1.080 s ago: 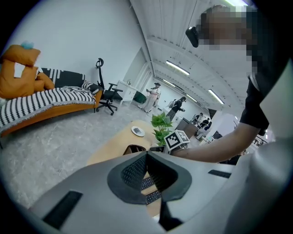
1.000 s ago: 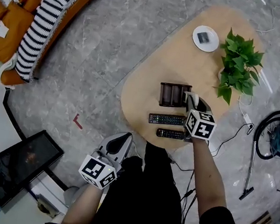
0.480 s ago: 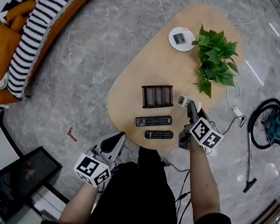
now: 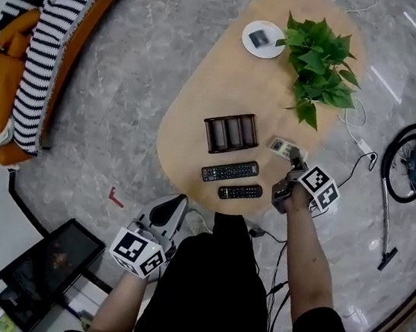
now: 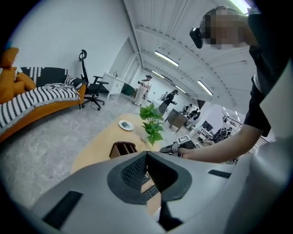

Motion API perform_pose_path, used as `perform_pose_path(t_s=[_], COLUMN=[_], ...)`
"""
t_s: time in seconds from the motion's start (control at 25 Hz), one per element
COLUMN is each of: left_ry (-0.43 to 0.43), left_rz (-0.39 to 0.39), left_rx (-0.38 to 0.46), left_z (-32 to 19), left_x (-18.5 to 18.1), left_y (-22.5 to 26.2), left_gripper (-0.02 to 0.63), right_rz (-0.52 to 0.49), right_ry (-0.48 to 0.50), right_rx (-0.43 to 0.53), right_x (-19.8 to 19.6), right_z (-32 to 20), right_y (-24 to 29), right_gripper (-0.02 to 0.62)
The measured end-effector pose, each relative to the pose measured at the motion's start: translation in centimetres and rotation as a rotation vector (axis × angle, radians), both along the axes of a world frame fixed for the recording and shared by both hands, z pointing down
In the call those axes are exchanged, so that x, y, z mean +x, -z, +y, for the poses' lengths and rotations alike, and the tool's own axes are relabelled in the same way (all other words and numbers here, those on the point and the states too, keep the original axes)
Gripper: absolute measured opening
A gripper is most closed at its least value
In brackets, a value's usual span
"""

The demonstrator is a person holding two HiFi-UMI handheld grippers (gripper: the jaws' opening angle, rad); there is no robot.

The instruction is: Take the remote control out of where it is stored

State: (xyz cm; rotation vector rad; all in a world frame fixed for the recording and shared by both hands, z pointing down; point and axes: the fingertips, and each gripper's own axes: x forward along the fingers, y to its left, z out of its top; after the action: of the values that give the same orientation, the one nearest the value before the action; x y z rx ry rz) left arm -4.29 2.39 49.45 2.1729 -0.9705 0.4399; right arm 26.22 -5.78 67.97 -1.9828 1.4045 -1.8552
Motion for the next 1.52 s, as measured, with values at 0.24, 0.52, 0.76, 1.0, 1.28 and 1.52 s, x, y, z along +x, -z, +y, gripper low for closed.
perform_pose_path(t_s=[0.24, 0.52, 0.76, 1.0, 1.28, 1.52], left_ry=[-0.028, -0.057, -0.065, -0.078, -0.085, -0.092], left_rz=[-0.02, -0.051, -0.055, -0.053, -0.037, -0.028], left_rx=[-0.036, -0.069, -0.101, -0.115, -0.103, -0.102], left_z=[0.4, 0.7, 0.9, 0.8, 0.1, 0.0], left_x=[0.6, 0.2, 0.5, 1.0, 2.0, 2.4], left_y=[-1.4, -2.6, -3.7, -4.3, -4.1, -4.1], left_gripper=[0.008, 0.008, 0.008, 0.008, 0.008, 0.008], right_rz=[-0.22, -0.245, -0.328, -0.489, -0.531, -0.592], right_ry=[-0.296, -0.361, -0.489, -0.633, -0.668, -0.665], right_rx=[-0.012, -0.021, 0.003, -0.023, -0.074, -0.128], right_x=[0.7, 1.4, 1.8, 1.0, 1.2, 0.3], right_z=[1.0, 2.0, 3.0, 3.5, 4.3, 5.0], right_y=[-3.7, -5.7, -7.1, -8.8, -9.5, -9.8], right_gripper=[0.117, 0.117, 0.118, 0.118, 0.138, 0.187])
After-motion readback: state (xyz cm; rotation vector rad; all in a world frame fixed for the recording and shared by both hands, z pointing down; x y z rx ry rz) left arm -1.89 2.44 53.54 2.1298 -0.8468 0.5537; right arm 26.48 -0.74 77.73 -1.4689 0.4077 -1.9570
